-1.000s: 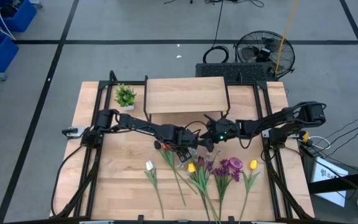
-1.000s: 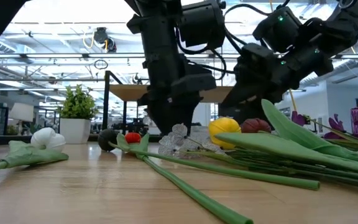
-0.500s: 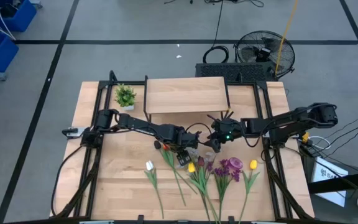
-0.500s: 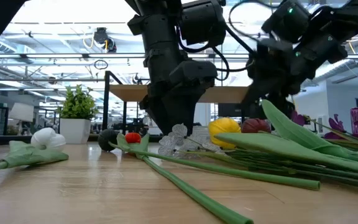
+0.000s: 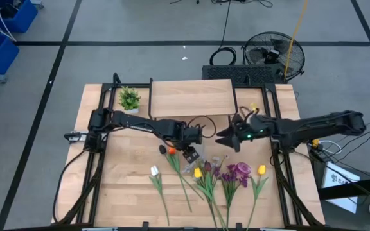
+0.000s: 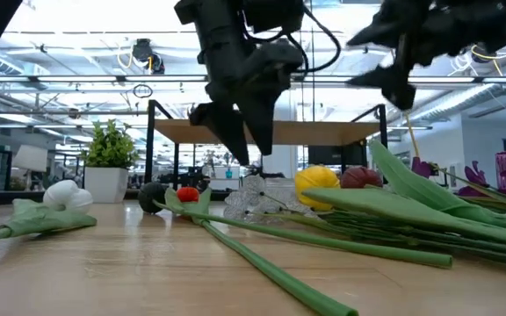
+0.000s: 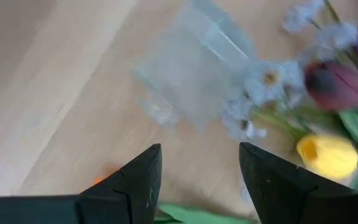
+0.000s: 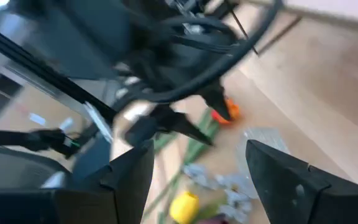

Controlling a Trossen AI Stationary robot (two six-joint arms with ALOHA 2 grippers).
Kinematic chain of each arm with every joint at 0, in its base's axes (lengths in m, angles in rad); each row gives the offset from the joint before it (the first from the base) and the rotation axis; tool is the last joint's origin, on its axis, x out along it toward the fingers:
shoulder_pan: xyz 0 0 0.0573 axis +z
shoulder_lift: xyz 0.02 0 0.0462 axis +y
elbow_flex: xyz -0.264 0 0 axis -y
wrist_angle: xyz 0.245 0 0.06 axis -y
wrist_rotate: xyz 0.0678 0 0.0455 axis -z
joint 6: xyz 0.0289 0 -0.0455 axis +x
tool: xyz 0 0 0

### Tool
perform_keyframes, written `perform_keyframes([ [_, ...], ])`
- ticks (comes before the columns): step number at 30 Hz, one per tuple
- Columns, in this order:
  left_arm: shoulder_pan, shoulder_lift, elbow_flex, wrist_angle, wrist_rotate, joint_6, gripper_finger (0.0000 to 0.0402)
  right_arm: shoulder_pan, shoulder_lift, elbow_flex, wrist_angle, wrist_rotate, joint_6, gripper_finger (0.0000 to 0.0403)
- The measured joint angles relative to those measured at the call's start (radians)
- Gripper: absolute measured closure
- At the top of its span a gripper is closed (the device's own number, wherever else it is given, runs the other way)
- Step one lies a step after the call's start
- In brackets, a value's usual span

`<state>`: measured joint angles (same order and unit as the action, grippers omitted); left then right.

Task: Pick and place flowers into a vace then onto a shelf
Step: Put the white vase on the shelf

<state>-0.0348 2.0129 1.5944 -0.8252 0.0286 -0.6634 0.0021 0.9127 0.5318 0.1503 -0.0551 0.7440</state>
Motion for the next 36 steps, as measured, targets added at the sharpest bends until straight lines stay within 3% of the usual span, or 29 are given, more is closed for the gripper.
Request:
perform_keyframes([
  [4, 0.015, -0.002, 0.0, -0.011, 0.034, -0.096, 0.0185, 0.0, -0.093, 0.0, -0.004, 0.001, 0.011, 0.0156],
  [10, 0.025, -0.093, -0.001, -0.161, 0.127, -0.051, 0.0216, 0.0, -0.175, 0.0, 0.002, -0.001, 0.006, 0.0156],
  [15, 0.035, -0.287, -0.001, -0.388, -0.078, -0.063, 0.0234, 0.0, -0.199, 0.0, -0.001, -0.001, 0.005, 0.0156],
  [17, 0.033, -0.367, -0.03, -0.399, -0.134, -0.082, 0.0235, 0.0, -0.2, 0.0, 0.001, -0.001, 0.004, 0.0156],
  [22, 0.021, -0.554, -0.304, -0.084, -0.144, -0.166, 0.0226, 0.0, -0.199, 0.0, -0.002, -0.002, 0.004, 0.0156],
  [26, 0.018, -0.617, -0.599, 0.481, -0.105, -0.297, 0.0219, 0.0, -0.199, 0.0, -0.003, -0.002, -0.014, 0.0156],
  [30, 0.019, -0.557, -0.765, 0.992, -0.03, -0.341, 0.0218, 0.0, -0.199, 0.0, -0.003, 0.0, -0.023, 0.0156],
  [36, 0.025, -0.428, -0.802, 1.047, -0.046, -0.394, 0.0218, 0.0, -0.191, 0.0, 0.002, 0.001, -0.03, 0.0156],
])
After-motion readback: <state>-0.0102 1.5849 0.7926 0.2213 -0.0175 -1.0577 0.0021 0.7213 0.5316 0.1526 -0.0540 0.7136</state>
